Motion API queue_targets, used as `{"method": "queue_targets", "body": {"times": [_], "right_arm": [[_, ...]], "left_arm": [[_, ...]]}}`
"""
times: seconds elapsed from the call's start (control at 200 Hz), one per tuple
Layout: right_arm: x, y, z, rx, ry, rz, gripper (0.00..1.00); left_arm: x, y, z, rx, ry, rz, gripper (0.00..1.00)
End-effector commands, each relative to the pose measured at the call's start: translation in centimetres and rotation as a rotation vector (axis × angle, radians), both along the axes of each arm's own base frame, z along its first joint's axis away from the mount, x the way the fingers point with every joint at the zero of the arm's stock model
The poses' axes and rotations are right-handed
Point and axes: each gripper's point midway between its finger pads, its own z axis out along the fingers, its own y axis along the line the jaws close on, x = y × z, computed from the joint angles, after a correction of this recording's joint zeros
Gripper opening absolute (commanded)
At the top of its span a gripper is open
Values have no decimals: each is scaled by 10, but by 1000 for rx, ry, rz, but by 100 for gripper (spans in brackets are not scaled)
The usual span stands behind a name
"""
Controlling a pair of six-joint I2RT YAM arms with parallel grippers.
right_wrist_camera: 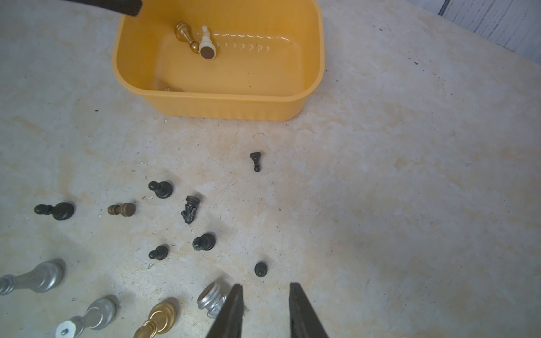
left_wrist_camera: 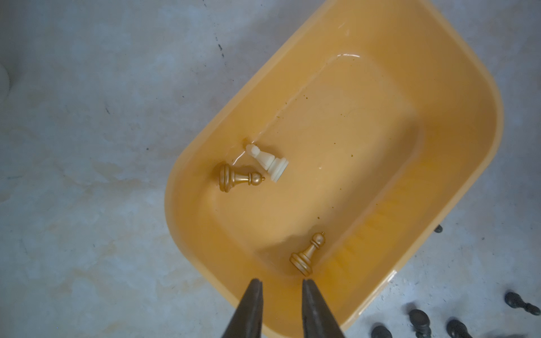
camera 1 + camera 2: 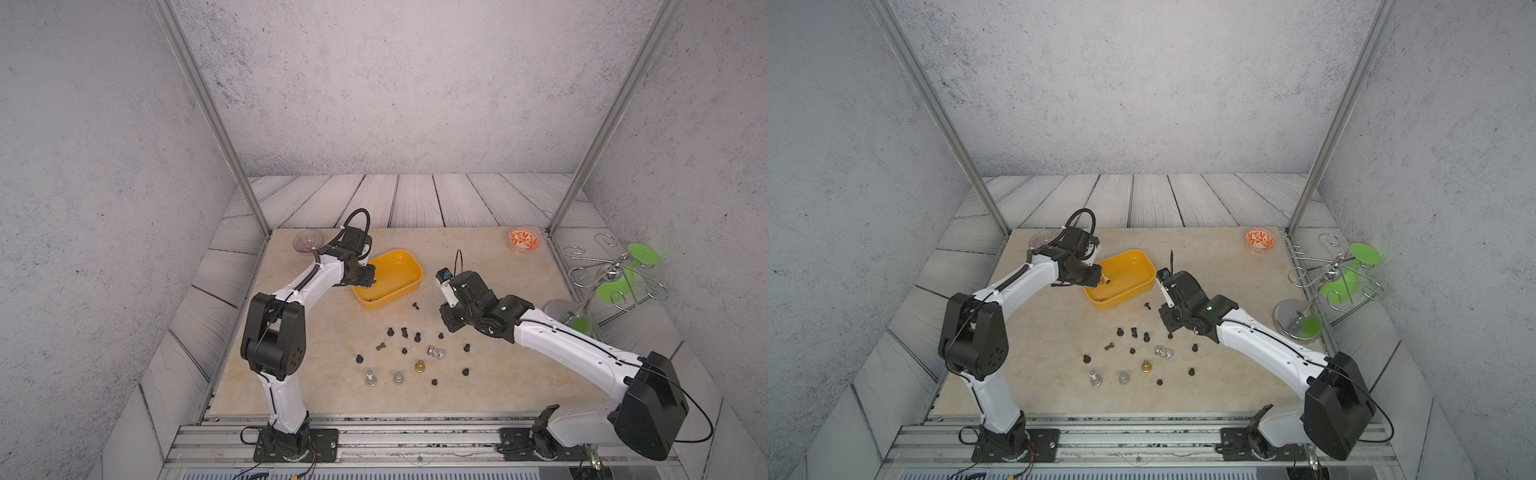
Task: Put the chess pieces into the storage box
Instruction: Place the chess piece in the storage box, then pick up the chess piece at the center of the board.
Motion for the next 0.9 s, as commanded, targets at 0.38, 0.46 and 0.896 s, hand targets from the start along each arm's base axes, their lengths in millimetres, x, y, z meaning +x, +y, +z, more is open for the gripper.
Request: {"method": "queue_targets", "body": {"times": [0.38, 0.46, 0.896], "right_arm": [[-15, 31, -31, -9, 143, 107, 30], [-15, 37, -35, -11, 153, 118, 32], [-16, 65, -60, -25, 199, 162, 41]], "left_arm": [[-27, 9, 29, -96, -47, 37, 27], [-32, 9, 28, -109, -45, 38, 28], [-52, 14, 29, -116, -38, 27, 27]]}}
